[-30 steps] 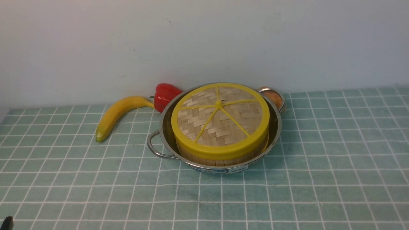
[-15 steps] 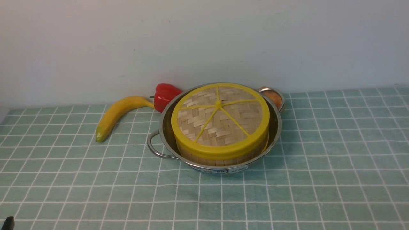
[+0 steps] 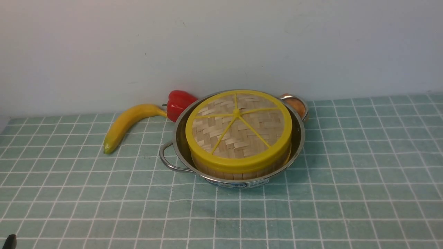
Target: Place the steamer in the pot on the blue tablecloth, and put the lid on the steamer.
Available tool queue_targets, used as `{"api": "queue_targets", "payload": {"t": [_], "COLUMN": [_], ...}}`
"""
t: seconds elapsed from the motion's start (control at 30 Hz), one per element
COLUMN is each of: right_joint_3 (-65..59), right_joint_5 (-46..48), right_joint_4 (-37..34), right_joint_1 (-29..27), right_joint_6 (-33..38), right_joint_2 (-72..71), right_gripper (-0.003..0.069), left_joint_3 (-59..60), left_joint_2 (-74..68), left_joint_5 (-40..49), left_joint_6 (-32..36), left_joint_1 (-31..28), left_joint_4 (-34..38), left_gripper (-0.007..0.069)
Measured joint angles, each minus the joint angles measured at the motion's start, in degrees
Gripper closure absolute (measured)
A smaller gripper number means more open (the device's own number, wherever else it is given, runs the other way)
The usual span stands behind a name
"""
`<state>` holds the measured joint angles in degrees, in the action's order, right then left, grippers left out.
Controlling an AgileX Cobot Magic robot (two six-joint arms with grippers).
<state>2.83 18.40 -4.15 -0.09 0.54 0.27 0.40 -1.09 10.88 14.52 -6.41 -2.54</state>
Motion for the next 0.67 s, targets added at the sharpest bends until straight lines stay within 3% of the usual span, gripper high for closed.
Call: {"api": "queue_targets", "payload": {"t": [0.67], "right_joint_3": [0.00], "right_joint_5": [0.00], "right_joint_4": [0.00], "right_joint_1": [0.00], "right_joint_6": [-0.05], "right_joint_2": [0.00], "right_gripper": [0.0419], "left_joint_3": [0.00], "left_joint_2": [0.00], "left_joint_5": [0.00], "left_joint_6": [0.00], "left_joint_1": [0.00], "left_joint_4": [0.00], "left_gripper": [0.0382]}}
